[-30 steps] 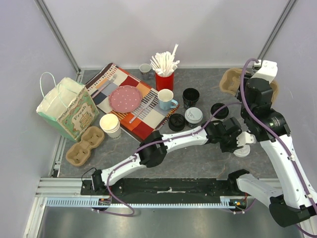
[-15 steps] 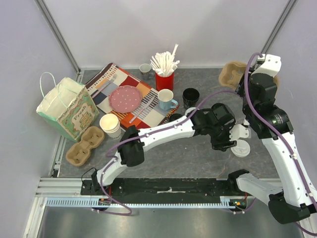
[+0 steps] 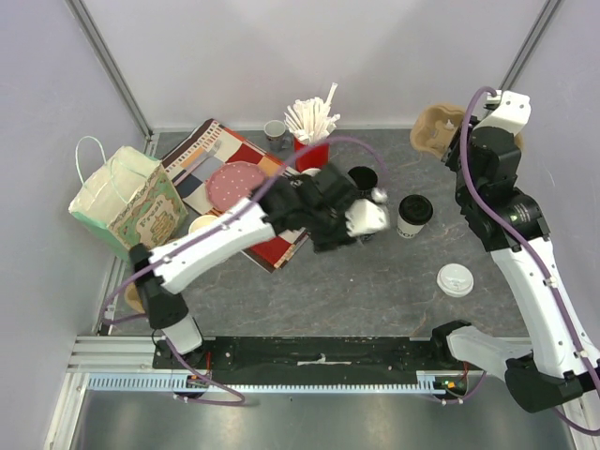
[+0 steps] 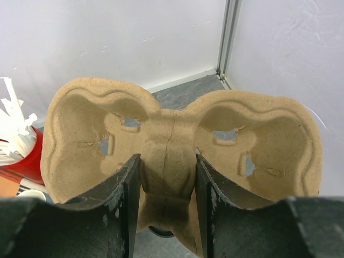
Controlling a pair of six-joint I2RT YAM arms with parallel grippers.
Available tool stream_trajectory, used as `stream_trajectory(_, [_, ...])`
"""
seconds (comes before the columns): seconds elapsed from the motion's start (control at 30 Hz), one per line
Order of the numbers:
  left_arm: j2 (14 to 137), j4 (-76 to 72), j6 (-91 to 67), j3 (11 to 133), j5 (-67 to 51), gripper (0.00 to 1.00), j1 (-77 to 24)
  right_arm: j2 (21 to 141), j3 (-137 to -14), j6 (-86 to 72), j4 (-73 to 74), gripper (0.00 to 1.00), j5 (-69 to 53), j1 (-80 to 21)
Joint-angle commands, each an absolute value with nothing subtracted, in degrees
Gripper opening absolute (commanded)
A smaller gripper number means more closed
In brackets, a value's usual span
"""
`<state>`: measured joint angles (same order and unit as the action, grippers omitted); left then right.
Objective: Pack the takeout coffee
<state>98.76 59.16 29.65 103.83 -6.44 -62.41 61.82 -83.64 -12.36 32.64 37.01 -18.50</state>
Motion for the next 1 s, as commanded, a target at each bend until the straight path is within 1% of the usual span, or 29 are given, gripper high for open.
stream_trajectory(0.0, [88.35, 67.66, 27.60, 105.90, 3.77, 0.64, -50.83, 63.10, -84.20, -13.45, 27.95, 0.10, 34.55, -18.46])
stream_trajectory(0.03, [87.29, 70.11, 27.08, 106.87, 4.56, 0.66, -48.19, 63.37, -84.03, -13.53, 27.69, 0.10, 33.50, -18.46])
stream_trajectory(0.07, [85.97, 70.40, 25.94, 106.61, 8.31, 0.67, -42.77, 64.15, -83.94, -13.54, 27.42, 0.09, 33.23, -18.46])
stream_trajectory(0.1, [84.13, 70.49, 25.67, 106.00, 10.18, 0.67, -40.02, 64.42, -83.76, -13.54, 27.25, 0.10, 32.70, -18.46])
stream_trajectory(0.13, [80.63, 70.31, 25.84, 103.99, 11.24, 0.70, -37.21, 65.12, -83.59, -13.54, 27.07, 0.10, 31.91, -18.46])
stream_trajectory(0.17, [78.59, 70.14, 25.93, 102.84, 12.38, 0.71, -31.00, 65.39, -83.67, -13.45, 26.81, 0.09, 31.56, -18.46])
stream_trajectory(0.23, [74.56, 69.70, 26.89, 100.21, 12.74, 0.73, -23.86, 66.18, -83.67, -13.27, 26.54, 0.10, 30.68, -18.46])
stream_trajectory(0.27, [73.40, 68.91, 27.42, 99.41, 12.31, 0.74, -16.51, 66.44, -83.76, -13.27, 26.28, 0.10, 30.41, -18.46])
stream_trajectory(0.3, [72.61, 68.21, 27.94, 98.62, 12.48, 0.74, -12.96, 66.71, -83.67, -13.10, 26.19, 0.10, 30.15, -18.46])
stream_trajectory(0.37, [70.23, 66.02, 29.44, 95.46, 15.71, 0.75, -4.62, 67.23, -83.67, -13.01, 25.93, 0.10, 29.71, -18.46])
stream_trajectory(0.43, [69.17, 64.34, 30.49, 93.61, 16.79, 0.76, -0.28, 67.94, -83.58, -12.57, 25.84, 0.09, 29.36, -18.46])
stream_trajectory(0.47, [68.39, 64.07, 30.76, 93.34, 15.05, 0.76, 4.61, 68.03, -83.58, -12.48, 25.84, 0.10, 29.09, -18.46])
stream_trajectory(0.57, [68.29, 64.34, 32.52, 92.29, 10.56, 0.77, 10.87, 68.55, -83.50, -11.61, 25.75, 0.09, 28.92, -18.46])
stream_trajectory(0.63, [69.17, 63.81, 32.87, 91.50, 9.67, 0.77, 12.91, 68.82, -83.58, -11.08, 25.75, 0.09, 29.09, -18.46])
stream_trajectory(0.83, [73.29, 59.86, 34.18, 91.05, 8.79, 0.77, 14.32, 69.78, -85.08, -10.28, 27.07, 0.09, 29.18, -18.46])
stream_trajectory(0.97, [76.37, 59.06, 36.12, 90.79, 7.38, 0.74, 14.76, 69.87, -85.52, -10.19, 28.21, 0.09, 30.23, -18.46])
